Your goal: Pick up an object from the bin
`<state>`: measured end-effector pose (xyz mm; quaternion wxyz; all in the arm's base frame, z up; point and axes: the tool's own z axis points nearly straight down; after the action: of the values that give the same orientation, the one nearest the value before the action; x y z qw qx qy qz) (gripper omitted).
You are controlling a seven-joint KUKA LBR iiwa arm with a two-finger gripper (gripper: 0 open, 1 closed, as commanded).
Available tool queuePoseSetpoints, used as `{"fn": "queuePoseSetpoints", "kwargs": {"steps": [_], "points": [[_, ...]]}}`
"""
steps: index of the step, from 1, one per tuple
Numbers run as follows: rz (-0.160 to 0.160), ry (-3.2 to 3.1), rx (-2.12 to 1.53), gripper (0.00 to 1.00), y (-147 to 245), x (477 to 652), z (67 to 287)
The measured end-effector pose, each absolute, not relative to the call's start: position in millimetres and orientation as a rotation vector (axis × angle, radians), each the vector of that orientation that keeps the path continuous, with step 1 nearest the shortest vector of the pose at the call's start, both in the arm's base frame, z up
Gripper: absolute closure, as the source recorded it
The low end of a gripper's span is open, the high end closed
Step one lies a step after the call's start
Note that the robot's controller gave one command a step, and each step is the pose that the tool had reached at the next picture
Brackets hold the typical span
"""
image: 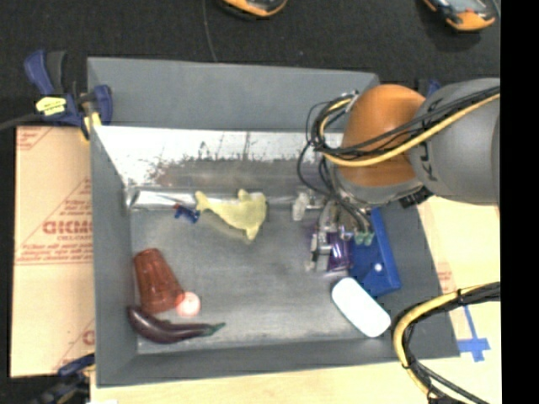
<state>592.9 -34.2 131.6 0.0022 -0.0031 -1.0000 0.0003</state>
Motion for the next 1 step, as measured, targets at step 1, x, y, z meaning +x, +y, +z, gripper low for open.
{"fn": "queuePoseSetpoints", "kwargs": {"steps": [1], "points": [[0.002, -3.145, -0.009, 0.00, -34.4, 594.6, 136.6]]}}
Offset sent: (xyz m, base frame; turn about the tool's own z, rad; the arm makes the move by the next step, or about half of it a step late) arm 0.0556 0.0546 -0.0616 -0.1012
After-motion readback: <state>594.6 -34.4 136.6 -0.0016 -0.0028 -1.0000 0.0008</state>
